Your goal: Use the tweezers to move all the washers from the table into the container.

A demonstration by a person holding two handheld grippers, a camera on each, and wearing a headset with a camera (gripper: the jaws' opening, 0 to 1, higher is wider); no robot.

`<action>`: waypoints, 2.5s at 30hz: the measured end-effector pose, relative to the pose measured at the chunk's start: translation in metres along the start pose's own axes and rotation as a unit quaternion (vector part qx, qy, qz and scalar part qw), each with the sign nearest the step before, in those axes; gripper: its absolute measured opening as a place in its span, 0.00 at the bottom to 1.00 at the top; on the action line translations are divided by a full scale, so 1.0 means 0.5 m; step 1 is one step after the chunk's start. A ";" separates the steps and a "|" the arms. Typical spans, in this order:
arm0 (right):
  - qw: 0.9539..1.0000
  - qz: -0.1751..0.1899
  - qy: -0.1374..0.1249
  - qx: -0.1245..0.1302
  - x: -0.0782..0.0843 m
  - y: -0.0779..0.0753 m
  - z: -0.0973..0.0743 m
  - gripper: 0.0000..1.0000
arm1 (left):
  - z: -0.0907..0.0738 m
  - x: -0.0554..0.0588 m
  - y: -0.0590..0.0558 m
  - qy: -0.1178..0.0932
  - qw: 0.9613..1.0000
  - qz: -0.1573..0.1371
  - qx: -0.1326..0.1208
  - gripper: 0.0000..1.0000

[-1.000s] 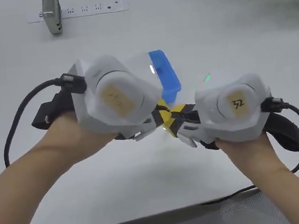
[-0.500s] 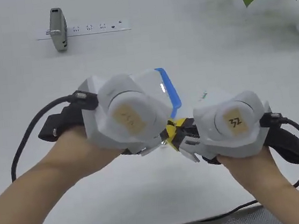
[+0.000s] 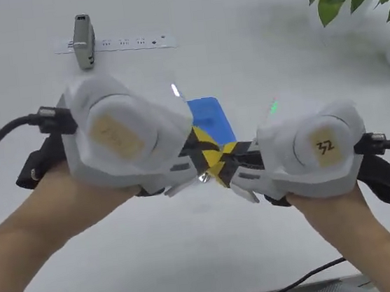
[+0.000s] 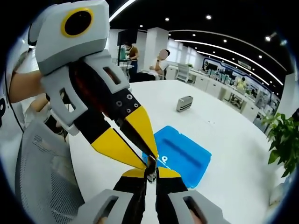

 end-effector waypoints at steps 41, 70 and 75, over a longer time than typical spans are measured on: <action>0.997 0.047 0.059 -0.015 0.010 -0.117 0.159 0.02 | -0.172 0.131 -0.025 0.027 0.948 -0.218 -0.231 0.99; 0.998 0.013 -0.015 0.056 -0.055 -0.010 -0.017 0.04 | -0.196 0.112 -0.061 0.017 0.958 -0.194 -0.212 0.87; 0.999 0.006 0.002 0.052 -0.024 0.041 -0.026 0.04 | -0.170 0.074 -0.065 -0.005 0.980 -0.144 -0.141 0.55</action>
Point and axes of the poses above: the centre of the closed fingertips' face, and the gripper's own axes: z roughly forward along the fingers, y roughly to its left, x roughly out of its underside, the point moved 9 cm from there along -z, roughly backward along the fingers, and after that the axes turned 6 degrees about -x, right-handed, at the moved point
